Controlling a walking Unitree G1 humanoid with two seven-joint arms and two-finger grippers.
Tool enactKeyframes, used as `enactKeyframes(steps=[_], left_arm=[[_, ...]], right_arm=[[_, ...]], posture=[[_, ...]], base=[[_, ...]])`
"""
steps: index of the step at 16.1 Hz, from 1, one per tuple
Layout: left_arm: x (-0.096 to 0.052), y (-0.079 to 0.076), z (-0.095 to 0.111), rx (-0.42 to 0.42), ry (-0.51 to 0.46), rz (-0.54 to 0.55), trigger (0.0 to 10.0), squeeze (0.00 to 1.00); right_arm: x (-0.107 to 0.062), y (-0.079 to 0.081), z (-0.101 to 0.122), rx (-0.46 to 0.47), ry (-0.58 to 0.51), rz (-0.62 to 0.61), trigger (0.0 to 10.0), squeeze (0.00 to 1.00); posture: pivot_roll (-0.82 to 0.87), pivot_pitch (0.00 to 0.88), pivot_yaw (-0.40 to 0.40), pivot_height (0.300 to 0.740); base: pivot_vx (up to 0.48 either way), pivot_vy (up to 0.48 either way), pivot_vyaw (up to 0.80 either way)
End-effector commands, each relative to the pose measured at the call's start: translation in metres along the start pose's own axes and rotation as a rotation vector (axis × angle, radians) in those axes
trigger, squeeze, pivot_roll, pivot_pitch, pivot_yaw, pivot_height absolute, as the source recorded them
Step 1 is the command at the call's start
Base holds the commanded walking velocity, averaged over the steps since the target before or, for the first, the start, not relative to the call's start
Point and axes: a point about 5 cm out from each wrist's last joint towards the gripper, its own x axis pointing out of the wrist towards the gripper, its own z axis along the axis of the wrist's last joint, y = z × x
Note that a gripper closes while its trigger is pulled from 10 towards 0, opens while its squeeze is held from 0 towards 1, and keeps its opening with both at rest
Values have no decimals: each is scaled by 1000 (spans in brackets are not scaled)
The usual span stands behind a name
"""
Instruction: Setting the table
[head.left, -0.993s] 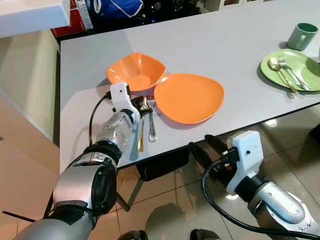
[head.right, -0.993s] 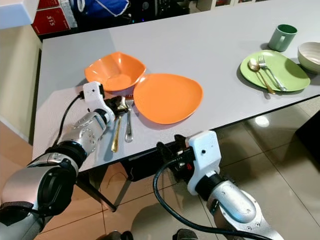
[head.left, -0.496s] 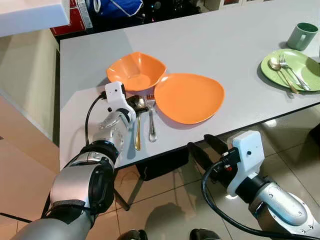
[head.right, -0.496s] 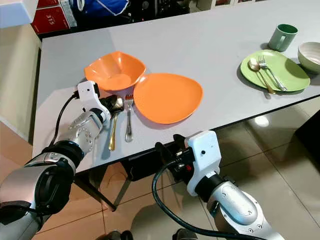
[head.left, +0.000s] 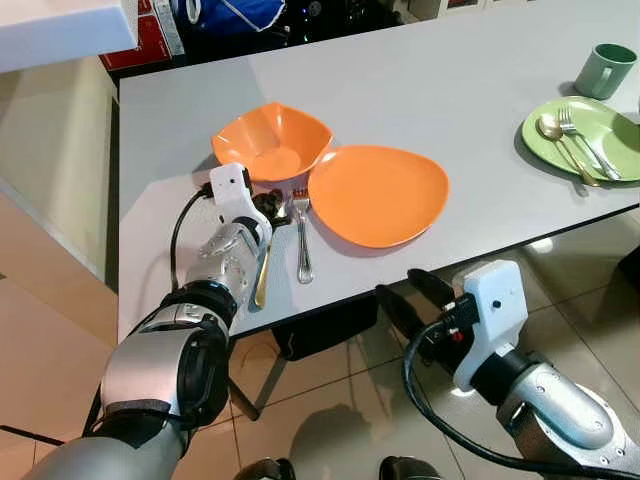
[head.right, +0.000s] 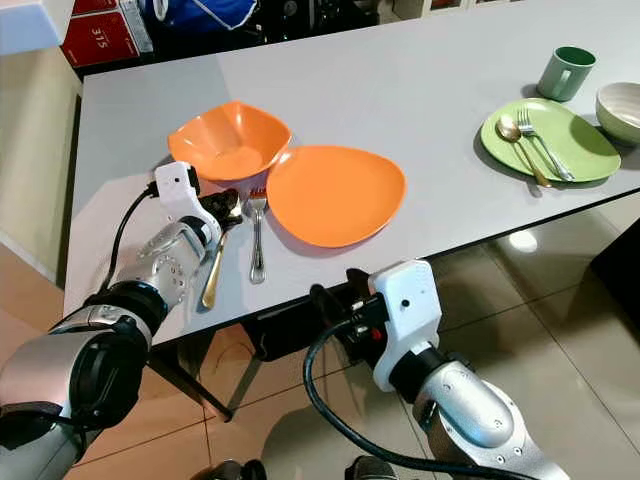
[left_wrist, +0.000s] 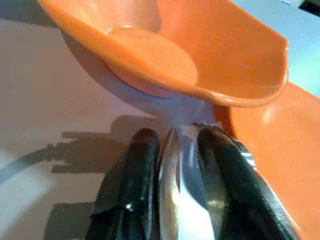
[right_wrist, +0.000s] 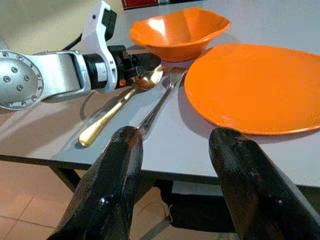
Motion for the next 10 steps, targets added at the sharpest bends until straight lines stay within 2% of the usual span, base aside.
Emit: enactKeyframes(steps=[1, 2, 3, 8, 10], left_arm=[[0, 4, 8, 11, -20, 26, 10000, 1000], [0, 7, 8, 15, -21, 34, 10000, 396], [-1, 9, 7, 15, -19, 39, 10000, 0], [-6, 21, 0, 35, -7, 64, 10000, 0], [-9, 32, 6, 74, -50, 98, 10000, 0]], right_arm=[[3, 0, -1, 4, 3, 4, 10000, 0], [6, -2, -1, 4, 0, 5, 10000, 0], [8, -3, -1, 3, -2, 6, 10000, 0], [30, -13, 1, -18, -42, 3, 10000, 0], [40, -16, 2, -28, -67, 15, 10000, 0]], posture=[[-253, 112, 87, 740], [-243, 103, 90, 740], [-236, 95, 92, 740], [-186, 2, 103, 740], [-141, 0, 97, 740]], base=[[0, 0, 0], [0, 0, 0], [0, 0, 0], [0, 0, 0], [0, 0, 0]])
